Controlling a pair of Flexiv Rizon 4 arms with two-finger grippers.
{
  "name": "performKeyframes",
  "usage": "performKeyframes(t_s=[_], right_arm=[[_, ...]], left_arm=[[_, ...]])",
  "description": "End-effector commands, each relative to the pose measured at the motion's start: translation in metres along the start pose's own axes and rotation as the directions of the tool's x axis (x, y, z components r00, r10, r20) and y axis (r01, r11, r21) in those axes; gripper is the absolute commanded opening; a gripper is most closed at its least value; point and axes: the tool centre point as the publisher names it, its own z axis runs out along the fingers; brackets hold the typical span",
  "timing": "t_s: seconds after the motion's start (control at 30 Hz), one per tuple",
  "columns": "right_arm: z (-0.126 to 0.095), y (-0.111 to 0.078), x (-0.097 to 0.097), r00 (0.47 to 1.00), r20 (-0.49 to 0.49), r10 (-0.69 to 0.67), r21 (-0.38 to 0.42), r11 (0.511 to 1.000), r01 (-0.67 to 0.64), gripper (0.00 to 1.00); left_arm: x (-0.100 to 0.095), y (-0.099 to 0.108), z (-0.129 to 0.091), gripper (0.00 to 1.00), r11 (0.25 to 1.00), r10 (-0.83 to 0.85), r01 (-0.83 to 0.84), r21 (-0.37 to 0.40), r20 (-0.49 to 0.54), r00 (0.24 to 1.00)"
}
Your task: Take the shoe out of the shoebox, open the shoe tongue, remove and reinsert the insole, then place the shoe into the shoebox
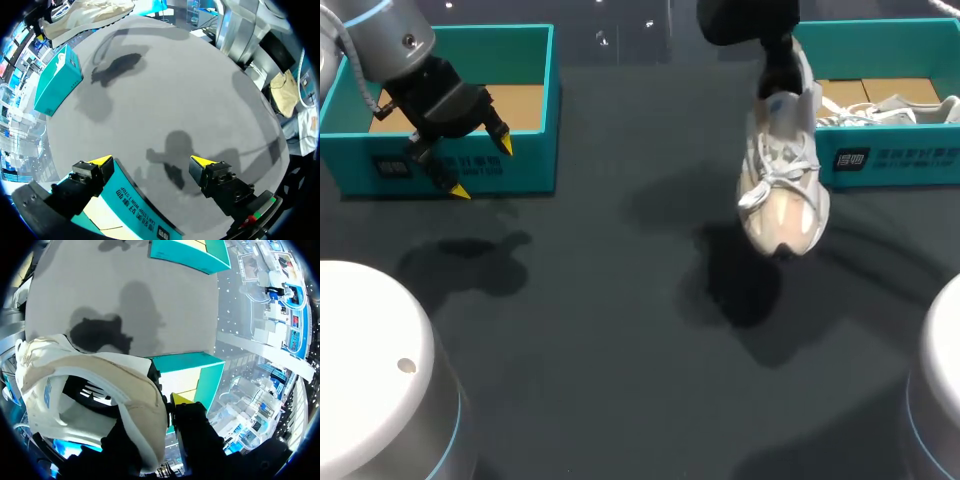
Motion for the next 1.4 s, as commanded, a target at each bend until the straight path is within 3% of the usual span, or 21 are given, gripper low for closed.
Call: performKeyframes(t_s=[0.03, 0.5, 1.0, 1.27, 1.4], right_arm=[[0.025, -0.06, -0.02, 1.0, 0.004, 0.0, -0.101, 0.995, 0.001, 0.0], [0.069, -0.165, -0.091, 1.0, 0.004, -0.031, -0.103, 0.994, 0.031, 0.0], [0.071, -0.166, -0.093, 1.0, 0.004, -0.029, -0.106, 0.994, 0.03, 0.0], [0.086, -0.2, -0.141, 0.996, -0.011, -0.092, -0.11, 0.99, 0.091, 0.0], [0.105, -0.217, -0.164, 0.99, -0.021, -0.139, -0.16, 0.978, 0.134, 0.0]], left_arm=[[0.0, 0.0, 0.0, 1.0, 1.0, 0.0, 0.0, -0.003, -0.002, 1.0], [0.0, 0.0, 0.0, 1.0, 1.0, 0.0, 0.0, -0.003, -0.002, 1.0], [0.0, 0.0, 0.0, 1.0, 1.0, 0.0, 0.0, -0.003, -0.002, 1.0], [0.0, 0.0, 0.0, 1.0, 1.0, 0.0, 0.0, -0.003, -0.002, 1.0], [0.0, 0.0, 0.0, 1.0, 1.0, 0.0, 0.0, -0.003, -0.002, 1.0]])
